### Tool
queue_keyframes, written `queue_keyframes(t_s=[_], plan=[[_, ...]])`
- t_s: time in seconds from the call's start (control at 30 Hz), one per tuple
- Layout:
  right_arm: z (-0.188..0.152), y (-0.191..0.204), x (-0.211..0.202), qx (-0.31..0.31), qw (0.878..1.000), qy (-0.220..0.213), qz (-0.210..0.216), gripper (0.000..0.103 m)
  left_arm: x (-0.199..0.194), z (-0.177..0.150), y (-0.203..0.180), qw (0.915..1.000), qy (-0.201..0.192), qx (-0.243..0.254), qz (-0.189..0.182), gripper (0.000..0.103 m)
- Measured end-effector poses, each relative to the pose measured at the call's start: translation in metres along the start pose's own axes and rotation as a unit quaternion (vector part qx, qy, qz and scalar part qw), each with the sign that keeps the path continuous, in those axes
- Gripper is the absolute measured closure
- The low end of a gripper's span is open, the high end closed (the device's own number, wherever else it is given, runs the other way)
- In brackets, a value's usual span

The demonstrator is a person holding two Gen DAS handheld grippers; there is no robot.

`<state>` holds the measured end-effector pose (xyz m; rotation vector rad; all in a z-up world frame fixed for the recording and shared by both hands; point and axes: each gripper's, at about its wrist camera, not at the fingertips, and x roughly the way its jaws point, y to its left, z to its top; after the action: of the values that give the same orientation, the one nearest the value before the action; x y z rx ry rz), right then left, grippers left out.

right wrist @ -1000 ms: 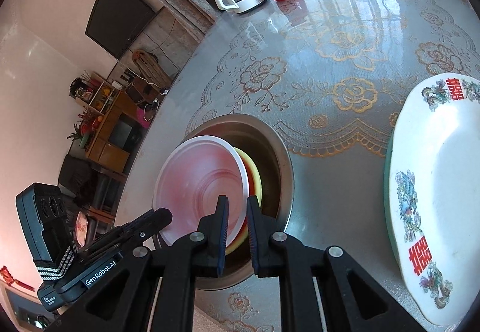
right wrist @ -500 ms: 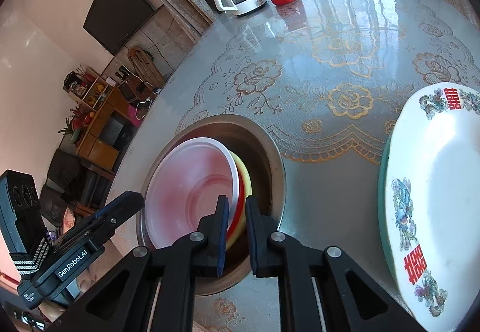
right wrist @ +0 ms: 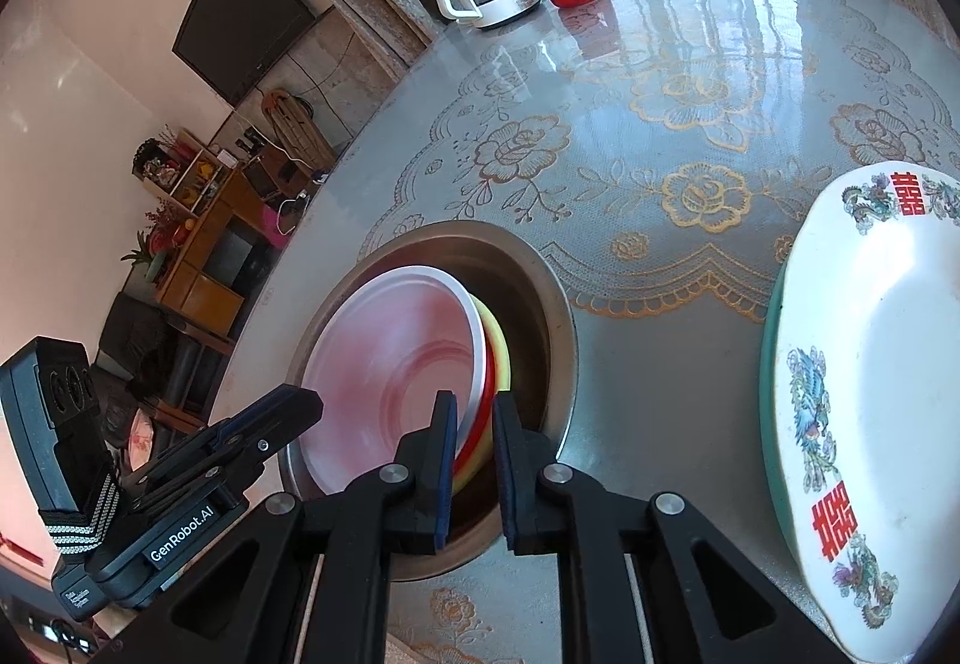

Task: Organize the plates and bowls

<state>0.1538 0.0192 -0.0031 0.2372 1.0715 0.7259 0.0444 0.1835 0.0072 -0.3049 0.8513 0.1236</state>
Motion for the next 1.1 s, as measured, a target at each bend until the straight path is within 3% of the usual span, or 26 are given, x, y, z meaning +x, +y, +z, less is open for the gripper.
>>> queue_keyframes(t_s=[0.37, 1.1], plan=[[-0.009, -0.003, -0.010, -0.003, 1.000, -0.017, 0.002, 0.090, -0.010, -0.006, -0.006, 0.9996, -0.018, 0.015, 0.017, 0.081], [-0.029, -0.002, -0.028, -0.021, 0.999, -0.045, -0.020, 0.086, -0.018, -0.018, 0.003, 0.9998, -0.019, -0.007, 0.009, 0.081]])
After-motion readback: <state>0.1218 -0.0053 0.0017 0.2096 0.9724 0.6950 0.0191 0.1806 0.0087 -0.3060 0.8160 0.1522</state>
